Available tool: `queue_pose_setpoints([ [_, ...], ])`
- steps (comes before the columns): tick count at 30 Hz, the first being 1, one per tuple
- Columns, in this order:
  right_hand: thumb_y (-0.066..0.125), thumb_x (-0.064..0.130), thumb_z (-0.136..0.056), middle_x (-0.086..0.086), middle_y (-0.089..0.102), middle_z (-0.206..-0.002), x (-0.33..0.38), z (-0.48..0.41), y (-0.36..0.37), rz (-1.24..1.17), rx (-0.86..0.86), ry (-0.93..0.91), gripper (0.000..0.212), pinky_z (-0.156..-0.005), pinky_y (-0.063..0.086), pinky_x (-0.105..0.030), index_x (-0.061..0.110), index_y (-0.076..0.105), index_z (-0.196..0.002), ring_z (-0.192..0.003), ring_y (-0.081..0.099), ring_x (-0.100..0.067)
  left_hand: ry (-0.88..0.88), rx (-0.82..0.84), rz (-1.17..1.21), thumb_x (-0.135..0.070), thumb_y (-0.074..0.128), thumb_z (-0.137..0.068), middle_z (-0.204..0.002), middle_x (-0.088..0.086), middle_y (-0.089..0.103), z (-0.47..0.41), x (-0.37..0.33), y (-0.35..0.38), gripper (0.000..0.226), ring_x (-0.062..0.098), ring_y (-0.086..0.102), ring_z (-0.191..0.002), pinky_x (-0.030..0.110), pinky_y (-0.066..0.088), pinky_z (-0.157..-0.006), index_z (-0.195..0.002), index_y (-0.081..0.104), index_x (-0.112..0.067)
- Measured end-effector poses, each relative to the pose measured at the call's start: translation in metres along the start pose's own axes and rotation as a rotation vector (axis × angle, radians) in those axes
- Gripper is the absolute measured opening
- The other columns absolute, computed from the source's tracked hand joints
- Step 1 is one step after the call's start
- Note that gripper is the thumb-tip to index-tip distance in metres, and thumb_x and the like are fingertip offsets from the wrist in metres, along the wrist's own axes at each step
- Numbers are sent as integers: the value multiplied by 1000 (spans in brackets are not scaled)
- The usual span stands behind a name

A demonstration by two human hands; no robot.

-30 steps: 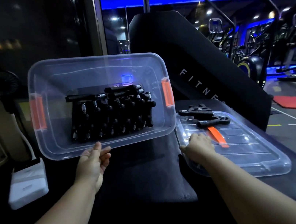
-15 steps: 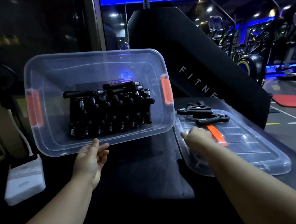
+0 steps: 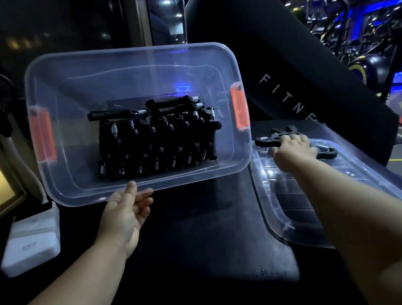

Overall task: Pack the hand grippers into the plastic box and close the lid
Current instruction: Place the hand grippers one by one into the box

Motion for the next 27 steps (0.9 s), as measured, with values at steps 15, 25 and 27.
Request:
queue_pose_setpoints([
  [15, 37, 40, -97, -12, 39, -140, -2, -40, 21, 103, 10, 3, 41, -100, 23, -48, 19, 44, -131, -131, 26, -29, 33, -2, -24, -36, 48, -95, -79, -2, 73, -7, 4, -2, 18, 4, 62, -64, 21, 47, -63, -96, 51, -17],
  [25, 51, 48, -91, -13, 50, -132, -12, -25, 6, 21, -54, 24, 45, -100, 27, -50, 20, 44, -126, -127, 34, -30, 29, -5, -34, -35, 47, -97, -85, 1, 70, -7, 2, -2, 16, 7, 61, -67, 23, 46, -66, -96, 52, -19],
  [27, 51, 55, -88, -13, 52, -132, -15, -17, 1, 37, -48, 27, 55, -102, 26, -53, 19, 43, -129, -128, 36, -32, 29, -11, -41, -34, 46, -98, -87, 2, 69, -5, 1, 0, 15, 9, 59, -70, 24, 45, -67, -93, 51, -20],
])
Point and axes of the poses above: each hand's wrist, its own z-axis away from the middle knuckle, its own y-axis out of the palm, x = y × z, the point moved 5 cm from there along -z, towards the middle knuckle
